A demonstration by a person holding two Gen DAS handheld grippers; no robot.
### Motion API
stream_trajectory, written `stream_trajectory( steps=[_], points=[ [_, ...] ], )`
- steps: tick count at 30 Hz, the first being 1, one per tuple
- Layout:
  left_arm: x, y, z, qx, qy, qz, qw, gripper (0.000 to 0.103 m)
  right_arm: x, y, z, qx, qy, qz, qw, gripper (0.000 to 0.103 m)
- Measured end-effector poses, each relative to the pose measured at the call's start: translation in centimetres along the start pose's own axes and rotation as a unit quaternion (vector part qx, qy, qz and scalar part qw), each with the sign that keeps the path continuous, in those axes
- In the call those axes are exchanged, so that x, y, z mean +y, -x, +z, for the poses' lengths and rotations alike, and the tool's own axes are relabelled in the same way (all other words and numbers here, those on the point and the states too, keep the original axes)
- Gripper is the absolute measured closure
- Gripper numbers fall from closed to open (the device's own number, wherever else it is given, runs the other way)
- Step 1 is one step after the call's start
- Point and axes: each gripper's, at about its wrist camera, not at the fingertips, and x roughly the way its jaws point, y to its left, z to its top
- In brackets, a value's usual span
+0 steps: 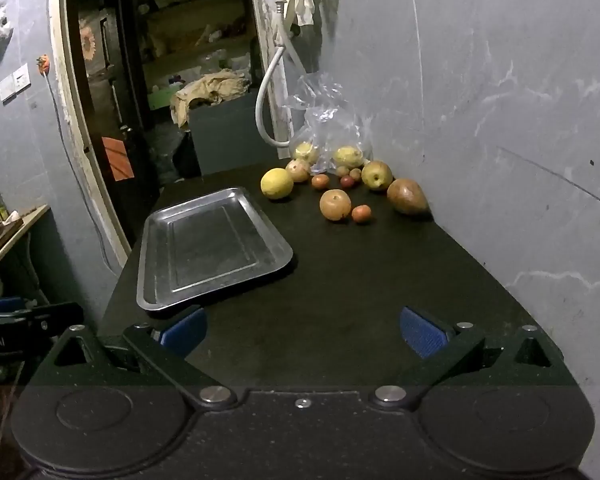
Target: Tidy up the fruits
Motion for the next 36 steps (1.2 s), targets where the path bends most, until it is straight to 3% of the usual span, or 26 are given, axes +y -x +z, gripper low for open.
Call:
stream_trajectory(
  steps=[36],
  points=[
    [0.3,-1.9,0.5,0.014,0.006,0.012,0.9998,0.001,-0.7,-1.7,0.2,0.015,-0.009,0.009,1.000,0.000]
  ],
)
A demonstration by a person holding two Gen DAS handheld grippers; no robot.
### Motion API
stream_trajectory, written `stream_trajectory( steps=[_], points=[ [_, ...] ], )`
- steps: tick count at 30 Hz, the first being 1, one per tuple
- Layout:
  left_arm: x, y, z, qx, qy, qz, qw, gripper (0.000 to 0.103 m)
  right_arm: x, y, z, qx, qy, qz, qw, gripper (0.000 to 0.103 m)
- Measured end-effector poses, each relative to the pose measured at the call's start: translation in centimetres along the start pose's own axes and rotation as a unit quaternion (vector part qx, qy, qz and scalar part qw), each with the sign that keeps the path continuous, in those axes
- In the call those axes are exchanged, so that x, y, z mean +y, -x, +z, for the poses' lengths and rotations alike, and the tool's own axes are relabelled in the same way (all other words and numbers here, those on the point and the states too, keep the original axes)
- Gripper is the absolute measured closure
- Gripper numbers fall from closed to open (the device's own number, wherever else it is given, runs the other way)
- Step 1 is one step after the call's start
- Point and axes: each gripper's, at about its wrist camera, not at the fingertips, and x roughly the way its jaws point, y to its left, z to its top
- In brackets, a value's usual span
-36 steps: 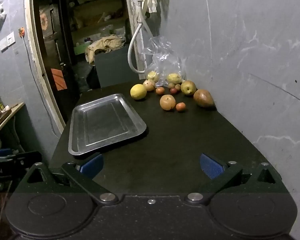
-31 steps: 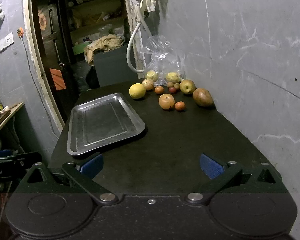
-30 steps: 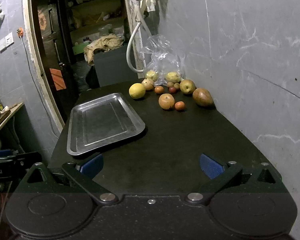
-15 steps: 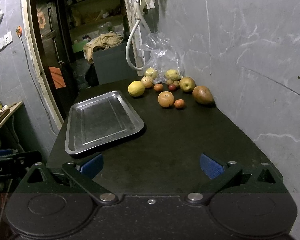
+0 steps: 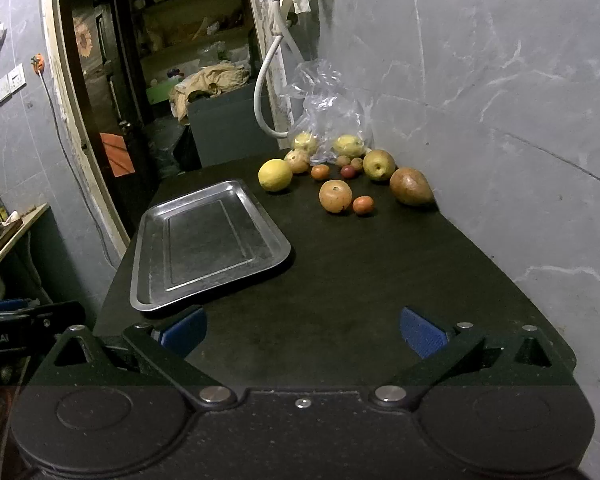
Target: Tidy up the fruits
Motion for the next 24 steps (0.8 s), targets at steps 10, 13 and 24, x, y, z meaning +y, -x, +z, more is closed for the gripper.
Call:
stream_trajectory(
  steps=[10,13,24],
  points=[
    [0.0,-0.8,0.4,0.005,-0.002,0.004,1.0000,0.000,0.0,-0.5,0.6,-0.006,0.006,-0.004,1.000,0.000],
    [0.0,-1.2,0.5,0.009,-0.002,0.005,0.9999,0.000,-0.1,-0.8,0.8,-0.007,0.008,-0.004,1.000,0.000],
    [0.1,-3.2,1.5,0.025,-0.009,0.001,0.9997,0.000,0.3,-2.2,1.4,-0.005,0.025,-0.011,1.000,0.000]
  ],
)
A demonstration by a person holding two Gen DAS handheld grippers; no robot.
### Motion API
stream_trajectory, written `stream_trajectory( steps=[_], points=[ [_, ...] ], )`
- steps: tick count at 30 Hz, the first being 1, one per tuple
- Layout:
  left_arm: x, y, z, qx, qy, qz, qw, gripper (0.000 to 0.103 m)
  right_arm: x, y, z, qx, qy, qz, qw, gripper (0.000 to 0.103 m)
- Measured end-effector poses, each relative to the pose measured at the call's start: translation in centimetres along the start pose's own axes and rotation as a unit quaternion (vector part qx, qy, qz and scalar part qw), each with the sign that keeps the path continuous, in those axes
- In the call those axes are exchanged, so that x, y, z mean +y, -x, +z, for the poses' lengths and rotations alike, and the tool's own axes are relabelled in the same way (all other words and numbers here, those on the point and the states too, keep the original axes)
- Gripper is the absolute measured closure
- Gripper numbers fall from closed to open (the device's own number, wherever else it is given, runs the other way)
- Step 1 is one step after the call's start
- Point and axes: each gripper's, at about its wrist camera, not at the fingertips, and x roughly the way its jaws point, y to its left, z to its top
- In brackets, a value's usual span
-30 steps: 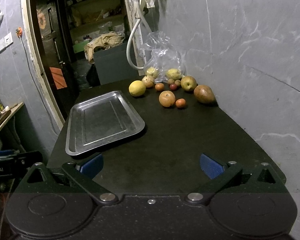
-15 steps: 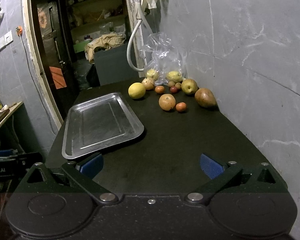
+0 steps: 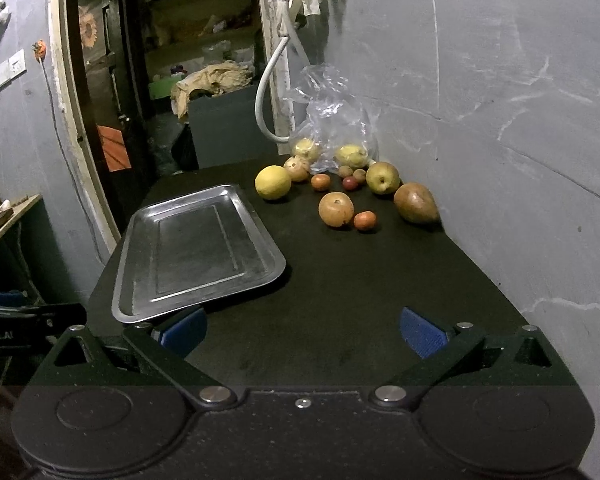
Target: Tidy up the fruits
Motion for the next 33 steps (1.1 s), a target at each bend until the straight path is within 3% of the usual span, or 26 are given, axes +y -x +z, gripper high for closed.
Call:
stream_trajectory(
  steps=[19,27,33],
  points=[
    [1.2,-5.2,3.3,0.031,-0.041,-0.019,0.9985,0.001,2.4,-4.2,2.7,-0.021,0.050,-0.055,0.997,0.001],
    [0.5,-7.8,5.6,0.055,-0.016,-0.049,0.9971,0.001,0.9,-5.2,5.1,-0.022,0.068,-0.069,0.995,0.000],
    [-1.4,-10.1,8.5,0.069,0.008,-0.057,0.9960,0.001,-1.3,-8.8,7.0,-0.008,0.088,-0.060,0.994,0.000]
  ],
)
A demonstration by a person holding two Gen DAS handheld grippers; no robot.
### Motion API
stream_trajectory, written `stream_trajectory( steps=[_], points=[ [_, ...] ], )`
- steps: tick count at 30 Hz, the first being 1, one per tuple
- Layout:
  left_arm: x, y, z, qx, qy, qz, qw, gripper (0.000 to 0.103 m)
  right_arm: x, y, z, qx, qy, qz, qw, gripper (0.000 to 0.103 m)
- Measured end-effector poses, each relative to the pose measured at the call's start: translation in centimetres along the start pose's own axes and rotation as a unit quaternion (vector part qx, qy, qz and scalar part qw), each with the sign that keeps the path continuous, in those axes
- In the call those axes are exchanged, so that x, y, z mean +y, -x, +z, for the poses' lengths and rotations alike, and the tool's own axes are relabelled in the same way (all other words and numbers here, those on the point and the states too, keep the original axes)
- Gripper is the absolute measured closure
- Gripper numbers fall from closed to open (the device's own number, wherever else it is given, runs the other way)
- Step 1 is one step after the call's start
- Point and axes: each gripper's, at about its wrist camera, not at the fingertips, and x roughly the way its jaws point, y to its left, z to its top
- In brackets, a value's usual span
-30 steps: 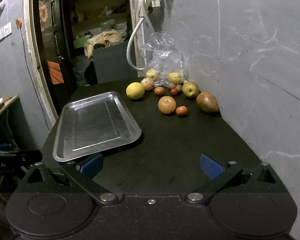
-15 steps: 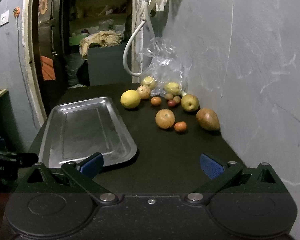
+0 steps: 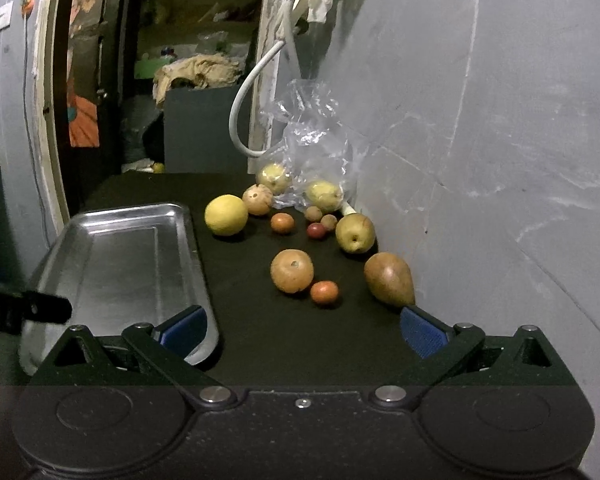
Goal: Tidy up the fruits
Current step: 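Grasp the brown round fruit with the left tool while the right tool grasps a small orange fruit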
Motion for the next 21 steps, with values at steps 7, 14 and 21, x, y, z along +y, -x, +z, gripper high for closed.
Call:
stream_trajectory(
  steps=[7,14,21],
  points=[
    [-3.9,-3.4,4.0,0.010,-0.020,-0.034,0.9992,0.000,-1.7,-5.3,0.3,0.032,0.024,0.020,0.999,0.001],
    [-8.0,-8.0,6.8,0.025,-0.051,-0.069,0.9960,0.001,-3.2,-9.1,0.1,0.056,0.053,0.037,0.996,0.002],
    [-10.9,-12.4,8.7,0.050,-0.076,-0.069,0.9935,0.001,-4.5,-11.7,0.6,0.073,0.037,0.067,0.994,0.015]
  ],
)
